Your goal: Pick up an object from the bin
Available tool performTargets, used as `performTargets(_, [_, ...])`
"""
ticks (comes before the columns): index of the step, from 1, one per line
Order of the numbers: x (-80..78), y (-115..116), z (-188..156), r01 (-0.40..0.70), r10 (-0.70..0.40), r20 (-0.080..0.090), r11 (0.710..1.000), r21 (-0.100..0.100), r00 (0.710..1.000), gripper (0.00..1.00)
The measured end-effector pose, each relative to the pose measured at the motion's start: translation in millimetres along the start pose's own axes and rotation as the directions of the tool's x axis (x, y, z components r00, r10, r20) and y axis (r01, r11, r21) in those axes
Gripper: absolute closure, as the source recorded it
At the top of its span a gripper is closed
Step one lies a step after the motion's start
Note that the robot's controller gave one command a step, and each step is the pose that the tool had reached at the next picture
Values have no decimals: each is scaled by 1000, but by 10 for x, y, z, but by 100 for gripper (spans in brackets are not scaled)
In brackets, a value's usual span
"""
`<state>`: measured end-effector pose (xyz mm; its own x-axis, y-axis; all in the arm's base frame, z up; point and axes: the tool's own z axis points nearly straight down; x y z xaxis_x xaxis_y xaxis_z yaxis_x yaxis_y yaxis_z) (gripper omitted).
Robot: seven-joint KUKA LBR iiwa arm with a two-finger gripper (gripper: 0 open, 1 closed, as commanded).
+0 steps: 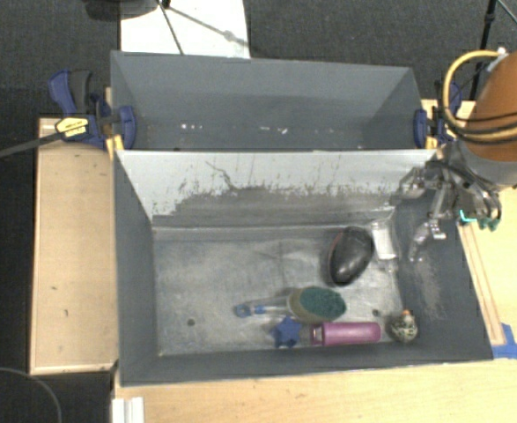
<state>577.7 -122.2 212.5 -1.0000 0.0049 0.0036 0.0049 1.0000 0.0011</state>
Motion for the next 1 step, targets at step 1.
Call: performTargets(1, [-167, 531, 1400, 573, -573, 8, 820, 7, 820, 0])
